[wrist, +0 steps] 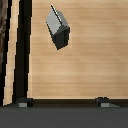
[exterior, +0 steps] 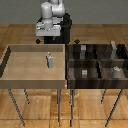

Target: Place the milk carton into the appropriate compartment.

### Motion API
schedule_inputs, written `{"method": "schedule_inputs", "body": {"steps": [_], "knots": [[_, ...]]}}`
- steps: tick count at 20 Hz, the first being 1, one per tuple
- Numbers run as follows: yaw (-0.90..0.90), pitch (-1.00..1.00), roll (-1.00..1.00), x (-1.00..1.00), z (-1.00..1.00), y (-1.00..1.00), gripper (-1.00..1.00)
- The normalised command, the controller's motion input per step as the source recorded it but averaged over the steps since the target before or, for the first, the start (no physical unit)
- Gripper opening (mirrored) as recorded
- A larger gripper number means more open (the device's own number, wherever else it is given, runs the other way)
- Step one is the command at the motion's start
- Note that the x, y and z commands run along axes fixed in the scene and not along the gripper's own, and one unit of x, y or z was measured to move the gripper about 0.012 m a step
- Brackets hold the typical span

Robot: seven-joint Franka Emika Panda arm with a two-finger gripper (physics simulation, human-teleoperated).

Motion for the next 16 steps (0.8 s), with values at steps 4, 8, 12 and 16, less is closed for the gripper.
{"method": "schedule_inputs", "body": {"steps": [4, 8, 12, 16], "knots": [[0.0, 0.0, 0.0, 0.0, -0.75, 0.0, 1.0], [0.0, 0.0, 0.0, 0.0, -1.0, 0.0, 1.0], [0.0, 0.0, 0.0, 0.25, -0.25, 0.0, 1.0], [0.0, 0.0, 0.0, 0.75, 0.0, 0.0, 1.0]]}}
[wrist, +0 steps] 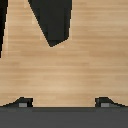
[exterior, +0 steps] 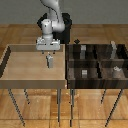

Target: Place the milk carton into the appropriate compartment.

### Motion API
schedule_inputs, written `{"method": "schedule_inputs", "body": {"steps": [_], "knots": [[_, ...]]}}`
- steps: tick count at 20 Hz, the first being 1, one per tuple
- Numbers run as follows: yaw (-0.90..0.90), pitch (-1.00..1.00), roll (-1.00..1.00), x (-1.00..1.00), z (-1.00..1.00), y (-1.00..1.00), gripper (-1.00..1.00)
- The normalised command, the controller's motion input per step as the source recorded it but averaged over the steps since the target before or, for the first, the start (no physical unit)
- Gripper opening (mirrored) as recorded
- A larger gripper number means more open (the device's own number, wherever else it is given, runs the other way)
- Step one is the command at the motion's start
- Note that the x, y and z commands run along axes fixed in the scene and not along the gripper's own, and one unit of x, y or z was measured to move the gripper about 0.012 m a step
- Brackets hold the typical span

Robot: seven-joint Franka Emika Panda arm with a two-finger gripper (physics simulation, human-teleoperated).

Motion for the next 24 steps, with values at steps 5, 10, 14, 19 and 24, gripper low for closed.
{"method": "schedule_inputs", "body": {"steps": [5, 10, 14, 19, 24], "knots": [[0.03, 0.0, 0.0, 0.8, 0.0, 0.0, 1.0], [0.71, 0.0, 0.0, 0.0, 0.0, 0.0, 1.0], [0.29, 0.0, 0.0, 0.0, 0.0, 0.0, 1.0], [0.0, 0.0, 0.0, 0.0, 0.6, 0.0, 1.0], [0.0, 0.0, 0.0, 0.0, 1.0, -0.1, 1.0]]}}
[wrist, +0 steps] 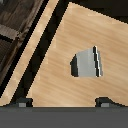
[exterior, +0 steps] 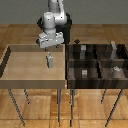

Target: Place the milk carton into the appropriate compartment.

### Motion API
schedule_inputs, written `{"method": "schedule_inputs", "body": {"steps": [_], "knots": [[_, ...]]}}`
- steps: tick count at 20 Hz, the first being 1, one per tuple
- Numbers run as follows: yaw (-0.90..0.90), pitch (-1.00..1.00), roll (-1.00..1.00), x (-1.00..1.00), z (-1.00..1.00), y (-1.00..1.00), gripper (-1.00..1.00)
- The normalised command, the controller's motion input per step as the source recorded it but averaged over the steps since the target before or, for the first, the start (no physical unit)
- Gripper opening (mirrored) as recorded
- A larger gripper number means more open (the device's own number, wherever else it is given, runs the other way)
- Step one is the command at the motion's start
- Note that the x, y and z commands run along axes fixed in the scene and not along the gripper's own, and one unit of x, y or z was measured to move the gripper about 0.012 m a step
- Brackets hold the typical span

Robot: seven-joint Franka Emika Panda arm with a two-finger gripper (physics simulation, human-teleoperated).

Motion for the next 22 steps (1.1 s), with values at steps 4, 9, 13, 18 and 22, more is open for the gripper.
{"method": "schedule_inputs", "body": {"steps": [4, 9, 13, 18, 22], "knots": [[0.0, 0.0, 0.0, 0.0, 0.0, -0.75, 1.0], [0.0, 0.0, 0.0, 0.3, 0.0, -0.4, 1.0], [0.0, 0.0, 0.0, 0.75, 0.0, 0.0, 1.0], [0.0, 0.0, 0.0, 0.2, 0.0, 0.8, 1.0], [0.0, 0.0, 0.0, 0.25, 0.0, 0.0, 1.0]]}}
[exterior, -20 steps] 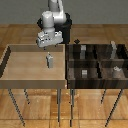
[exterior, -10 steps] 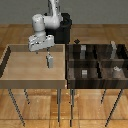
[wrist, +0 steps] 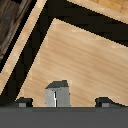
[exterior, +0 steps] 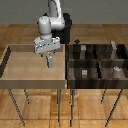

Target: Place the milk carton into the appropriate compartment.

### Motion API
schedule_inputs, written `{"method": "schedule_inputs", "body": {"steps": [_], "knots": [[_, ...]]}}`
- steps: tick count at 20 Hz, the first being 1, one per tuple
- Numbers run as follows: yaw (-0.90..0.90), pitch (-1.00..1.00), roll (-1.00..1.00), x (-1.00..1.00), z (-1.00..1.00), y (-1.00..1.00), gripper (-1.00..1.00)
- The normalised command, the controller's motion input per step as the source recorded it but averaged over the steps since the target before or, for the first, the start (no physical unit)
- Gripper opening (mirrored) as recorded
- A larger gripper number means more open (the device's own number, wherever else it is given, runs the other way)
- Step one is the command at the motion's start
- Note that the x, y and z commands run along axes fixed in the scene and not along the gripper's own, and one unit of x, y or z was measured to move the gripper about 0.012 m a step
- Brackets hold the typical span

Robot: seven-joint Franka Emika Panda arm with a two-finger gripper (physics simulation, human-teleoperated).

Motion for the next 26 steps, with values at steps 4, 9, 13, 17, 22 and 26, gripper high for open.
{"method": "schedule_inputs", "body": {"steps": [4, 9, 13, 17, 22, 26], "knots": [[0.0, 0.0, 0.0, 0.0, 0.0, 0.0, 1.0], [0.0, 0.0, 0.0, 0.0, -0.6, 0.0, 1.0], [0.0, 0.0, 0.0, 0.0, -0.25, 0.0, -1.0], [0.0, 0.0, 0.0, 0.0, 0.0, 0.0, -1.0], [0.0, 0.0, 0.0, 0.0, 0.2, 0.0, -1.0], [0.0, 0.0, 0.0, 0.0, 0.75, 0.0, -1.0]]}}
